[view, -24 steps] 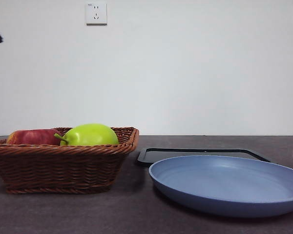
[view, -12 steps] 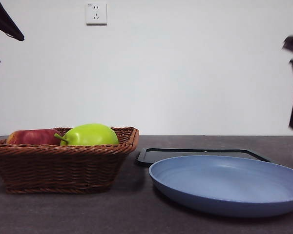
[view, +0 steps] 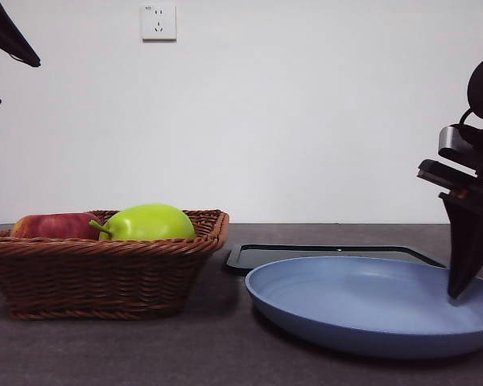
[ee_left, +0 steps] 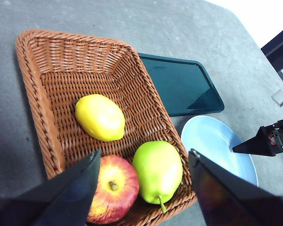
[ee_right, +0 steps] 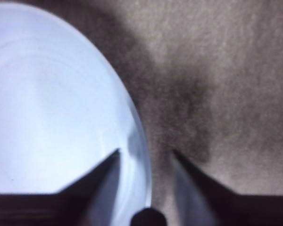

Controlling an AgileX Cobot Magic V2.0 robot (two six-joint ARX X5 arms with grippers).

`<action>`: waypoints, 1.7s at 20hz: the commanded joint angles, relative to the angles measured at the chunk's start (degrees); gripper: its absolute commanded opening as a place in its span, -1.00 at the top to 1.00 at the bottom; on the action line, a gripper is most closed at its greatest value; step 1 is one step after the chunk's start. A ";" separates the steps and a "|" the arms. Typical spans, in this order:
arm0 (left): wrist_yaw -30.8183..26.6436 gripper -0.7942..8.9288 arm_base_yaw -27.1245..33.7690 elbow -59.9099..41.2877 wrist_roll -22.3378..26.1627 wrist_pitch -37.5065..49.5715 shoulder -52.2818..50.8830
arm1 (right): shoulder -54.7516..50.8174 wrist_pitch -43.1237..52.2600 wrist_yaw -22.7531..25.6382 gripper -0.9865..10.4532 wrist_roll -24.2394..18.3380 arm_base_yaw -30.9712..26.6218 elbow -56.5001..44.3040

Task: Take the lemon from the basket,put the lemon in the plate,hand out the plate

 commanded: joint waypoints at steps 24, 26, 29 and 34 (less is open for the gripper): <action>-19.08 0.14 -16.83 33.68 0.59 -12.13 49.51 | -39.47 -19.34 0.39 0.82 0.37 0.02 0.76; -21.09 0.14 -17.03 35.10 0.35 -13.35 53.07 | -41.03 -20.35 0.39 0.82 0.39 0.02 0.76; -23.37 0.14 -17.00 35.15 -0.52 -13.00 56.89 | -42.05 -21.29 0.39 0.82 0.37 0.02 0.76; -24.06 0.14 -17.14 35.15 -0.39 -10.14 60.33 | -42.05 -21.29 0.39 0.82 0.37 0.02 0.76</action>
